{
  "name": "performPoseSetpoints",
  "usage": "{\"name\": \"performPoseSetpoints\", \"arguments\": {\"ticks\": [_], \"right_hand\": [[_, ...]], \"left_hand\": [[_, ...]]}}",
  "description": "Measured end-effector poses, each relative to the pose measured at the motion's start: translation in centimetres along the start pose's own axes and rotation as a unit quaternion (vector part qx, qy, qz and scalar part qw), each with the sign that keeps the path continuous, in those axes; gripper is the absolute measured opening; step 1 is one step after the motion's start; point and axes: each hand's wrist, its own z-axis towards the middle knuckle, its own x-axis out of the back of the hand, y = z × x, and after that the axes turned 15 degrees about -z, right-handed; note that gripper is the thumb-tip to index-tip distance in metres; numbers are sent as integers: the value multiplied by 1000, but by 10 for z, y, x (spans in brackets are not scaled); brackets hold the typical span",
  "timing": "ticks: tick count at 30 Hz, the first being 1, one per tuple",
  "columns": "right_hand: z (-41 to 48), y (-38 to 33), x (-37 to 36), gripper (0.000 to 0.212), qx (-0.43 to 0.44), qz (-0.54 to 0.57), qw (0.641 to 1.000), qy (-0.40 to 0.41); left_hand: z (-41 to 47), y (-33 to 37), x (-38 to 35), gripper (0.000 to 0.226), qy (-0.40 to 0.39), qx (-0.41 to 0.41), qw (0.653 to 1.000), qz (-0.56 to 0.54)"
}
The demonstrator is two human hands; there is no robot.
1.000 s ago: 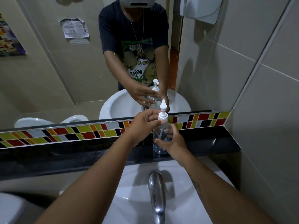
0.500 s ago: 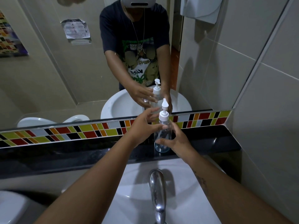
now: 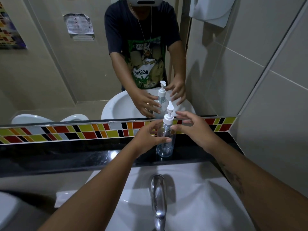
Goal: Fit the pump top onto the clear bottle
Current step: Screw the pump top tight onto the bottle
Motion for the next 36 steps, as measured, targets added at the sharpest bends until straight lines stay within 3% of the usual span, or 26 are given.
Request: {"name": "performPoseSetpoints", "arguments": {"ticks": [3,10,17,23,30,36], "right_hand": [[3,-11,-13,48,17,0,1000,15],[8,-21,-19,29,42,-48,997,35],[15,-28,-5,36,85,-143,985,-35],[9,-24,-11,40,66,-140,988,13],[12,-33,-6,35,104,-261,960,-1],[6,-38,-9,36,64,-215,974,2]], "left_hand": [[1,-2,-3,69,6,-11,1000,-3],[0,-4,-4,64,17,-15,1000,-6],[0,-2,-4,65,15,-9,1000,-5],[-1,-2,-4,67,13,-4,1000,-5],[0,-3,-3,65,11,-5,1000,-2],[0,-4,-2,65,7,-10,1000,-1]]}}
